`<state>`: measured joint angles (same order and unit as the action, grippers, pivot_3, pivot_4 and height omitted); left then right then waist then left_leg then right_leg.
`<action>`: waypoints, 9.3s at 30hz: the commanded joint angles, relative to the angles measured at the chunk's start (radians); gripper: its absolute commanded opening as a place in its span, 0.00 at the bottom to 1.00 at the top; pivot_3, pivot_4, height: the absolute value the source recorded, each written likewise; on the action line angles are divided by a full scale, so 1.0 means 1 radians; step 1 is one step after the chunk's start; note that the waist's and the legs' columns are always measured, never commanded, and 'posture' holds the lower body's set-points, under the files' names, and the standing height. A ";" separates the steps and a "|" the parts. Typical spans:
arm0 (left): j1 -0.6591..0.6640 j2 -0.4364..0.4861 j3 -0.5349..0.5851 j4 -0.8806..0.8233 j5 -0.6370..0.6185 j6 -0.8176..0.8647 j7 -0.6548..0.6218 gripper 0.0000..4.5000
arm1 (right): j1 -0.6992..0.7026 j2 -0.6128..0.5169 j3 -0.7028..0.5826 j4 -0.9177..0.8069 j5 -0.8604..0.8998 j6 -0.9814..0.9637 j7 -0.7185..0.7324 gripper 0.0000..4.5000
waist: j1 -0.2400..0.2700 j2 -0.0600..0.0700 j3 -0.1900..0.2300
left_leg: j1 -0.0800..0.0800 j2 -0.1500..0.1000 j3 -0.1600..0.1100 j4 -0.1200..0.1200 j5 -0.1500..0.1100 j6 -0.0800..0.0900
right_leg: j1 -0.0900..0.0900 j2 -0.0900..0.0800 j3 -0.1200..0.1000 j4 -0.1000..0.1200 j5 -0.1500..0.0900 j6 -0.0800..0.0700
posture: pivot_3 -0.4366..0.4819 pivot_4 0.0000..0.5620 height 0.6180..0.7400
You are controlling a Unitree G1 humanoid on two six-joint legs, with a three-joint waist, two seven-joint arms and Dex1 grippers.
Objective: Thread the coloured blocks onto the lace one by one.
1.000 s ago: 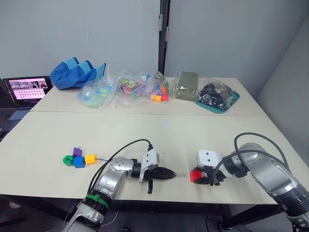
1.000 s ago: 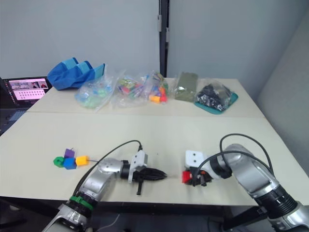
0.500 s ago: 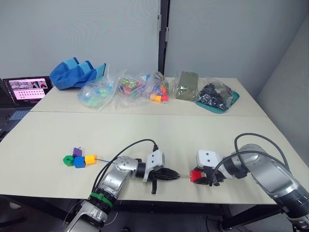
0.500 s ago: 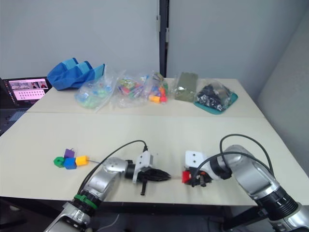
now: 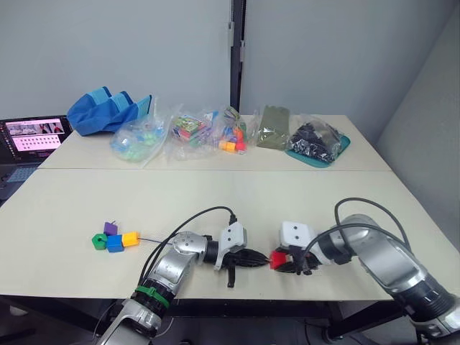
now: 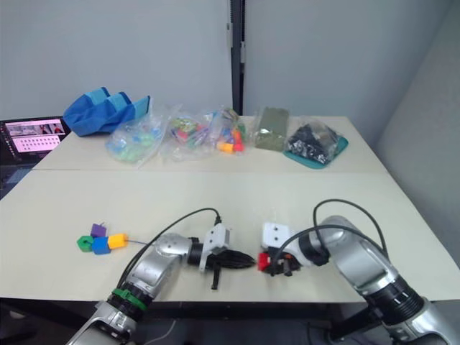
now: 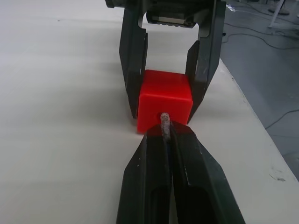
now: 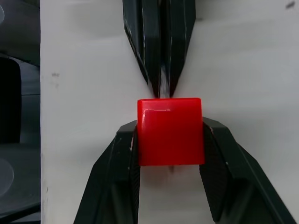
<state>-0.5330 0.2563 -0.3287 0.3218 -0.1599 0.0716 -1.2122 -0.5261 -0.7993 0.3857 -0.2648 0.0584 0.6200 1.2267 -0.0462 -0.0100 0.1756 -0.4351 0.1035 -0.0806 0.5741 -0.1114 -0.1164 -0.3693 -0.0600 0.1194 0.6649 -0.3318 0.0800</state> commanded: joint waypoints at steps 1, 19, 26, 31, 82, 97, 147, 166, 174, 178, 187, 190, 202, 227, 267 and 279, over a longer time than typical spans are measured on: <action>-0.002 0.010 0.006 -0.035 -0.010 0.012 -0.001 0.00 | -0.023 0.046 0.033 -0.010 0.007 0.012 -0.011 0.26 | 0.000 0.000 0.000 | 0.000 0.000 0.000 0.000 0.000 0.000 | 0.000 0.000 0.000 0.000 0.000 0.000 | 0.48 0.27 1.00; -0.015 0.220 0.003 -0.111 0.026 0.040 -0.056 0.59 | -0.014 0.086 0.031 0.041 -0.015 -0.010 -0.041 0.26 | -0.003 -0.001 0.000 | 0.002 0.000 0.000 -0.001 0.000 0.000 | 0.001 0.000 0.000 0.000 0.000 0.000 | 0.48 0.27 1.00; -0.041 0.178 0.005 -0.049 0.039 -0.024 -0.035 0.34 | -0.017 0.090 0.028 0.042 -0.018 -0.011 -0.051 0.26 | 0.000 -0.001 -0.001 | 0.002 0.000 0.000 -0.001 0.000 0.000 | 0.001 0.000 0.000 0.000 0.000 0.000 | 0.48 0.27 1.00; -0.046 0.159 0.011 -0.043 0.027 -0.028 -0.041 0.01 | -0.014 0.089 0.028 0.038 -0.018 -0.008 -0.054 0.26 | 0.000 -0.001 -0.001 | 0.002 0.000 0.000 -0.001 0.000 0.000 | 0.001 0.000 0.000 0.001 0.000 0.000 | 0.48 0.27 1.00; -0.160 -0.024 -0.024 0.160 0.056 -0.150 -0.071 0.86 | 0.168 -0.066 -0.206 -0.153 0.115 0.098 -0.196 1.00 | 0.028 -0.001 0.000 | -0.002 0.000 0.000 0.001 0.000 0.000 | -0.001 0.000 0.000 -0.001 0.000 0.000 | 0.48 0.27 1.00; -0.168 -0.038 -0.048 0.188 0.089 -0.148 -0.079 0.26 | 0.153 -0.051 -0.145 -0.129 0.100 0.071 -0.217 1.00 | 0.028 -0.001 0.000 | -0.002 0.000 0.000 0.001 0.000 0.000 | -0.001 0.000 0.000 -0.001 0.000 0.000 | 0.48 0.27 1.00; -0.048 0.728 0.209 0.350 0.053 -0.258 -0.323 0.26 | -0.040 0.043 -0.019 0.106 0.079 -0.072 -0.090 0.00 | -0.018 -0.001 0.000 | 0.002 0.001 0.001 -0.003 0.000 0.000 | -0.001 0.000 0.000 0.002 -0.001 -0.001 | 0.48 0.27 1.00; -0.317 0.825 -0.066 0.215 0.175 -0.087 -0.401 1.00 | 0.014 0.058 -0.040 0.029 0.094 0.008 -0.121 0.00 | 0.006 -0.005 0.002 | -0.004 0.001 0.001 -0.002 0.000 0.000 | -0.006 0.000 0.000 0.003 -0.001 -0.001 | 0.48 0.27 1.00; -0.296 0.750 -0.081 0.194 0.235 -0.189 -0.400 1.00 | 0.025 0.072 -0.041 0.020 0.094 0.017 -0.148 0.00 | 0.008 -0.005 0.002 | -0.004 0.001 0.001 -0.002 0.000 0.000 | -0.006 0.000 -0.001 0.003 -0.001 -0.001 | 0.48 0.27 1.00; -0.284 0.739 -0.078 0.200 0.278 -0.226 -0.393 0.80 | 0.026 0.071 -0.044 0.024 0.093 0.014 -0.153 0.00 | 0.005 -0.006 0.002 | -0.004 0.001 0.001 -0.002 0.000 0.000 | -0.006 0.000 0.000 0.004 -0.001 -0.001 | 0.48 0.27 1.00; -0.296 0.743 -0.071 0.260 0.340 -0.287 -0.380 0.27 | 0.025 0.071 -0.042 0.030 0.091 0.011 -0.160 0.00 | 0.002 -0.005 0.002 | -0.004 0.001 0.001 -0.002 0.000 0.000 | -0.006 0.000 0.000 0.005 -0.001 -0.001 | 0.48 0.27 1.00; -0.308 0.745 -0.065 0.273 0.345 -0.291 -0.380 0.27 | 0.028 0.055 -0.049 0.033 0.090 0.009 -0.153 0.00 | 0.002 -0.005 0.002 | -0.004 0.001 0.000 -0.001 0.000 0.000 | -0.006 0.000 0.000 0.006 -0.001 -0.001 | 0.48 0.27 1.00; -0.396 0.799 -0.070 0.400 0.457 -0.370 -0.366 0.27 | 0.026 -0.083 -0.119 0.187 0.048 -0.108 -0.122 0.00 | 0.004 -0.006 0.002 | -0.004 0.001 0.001 -0.001 0.000 0.000 | -0.006 0.000 0.000 0.006 -0.001 -0.001 | 0.48 0.27 1.00; -0.367 0.743 -0.032 0.445 0.470 -0.381 -0.284 0.27 | -0.033 -0.013 -0.079 0.257 -0.002 -0.141 -0.118 0.00 | 0.000 -0.006 0.002 | -0.002 0.001 0.000 0.000 0.000 0.000 | -0.004 0.000 0.000 0.008 -0.001 -0.001 | 0.48 0.27 1.00; -0.224 0.918 0.376 0.405 0.085 -0.171 -0.305 1.00 | 0.061 -0.020 -0.330 0.251 0.099 -0.178 -0.115 0.99 | 0.004 -0.006 0.002 | 0.000 0.001 0.001 -0.001 0.000 0.000 | -0.003 0.000 0.000 0.009 -0.002 -0.002 | 0.48 0.27 1.00; 0.061 0.905 0.786 0.429 -0.172 -0.088 -0.096 1.00 | 0.133 0.026 -0.631 0.328 0.378 -0.146 -0.124 0.99 | 0.000 -0.006 0.002 | 0.002 0.001 0.001 -0.001 0.000 0.000 | -0.004 0.000 0.000 0.013 -0.003 -0.003 | 0.48 0.27 1.00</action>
<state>-0.4805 1.1451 0.3895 0.7795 -0.2856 -0.0381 -1.3437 -0.3808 -0.7697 -0.1749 0.0629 0.3665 0.4487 1.1022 -0.0465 -0.0161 0.1778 -0.4332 0.1047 -0.0797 0.5727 -0.1113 -0.1164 -0.3730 -0.0598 0.1195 0.6781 -0.3353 0.0770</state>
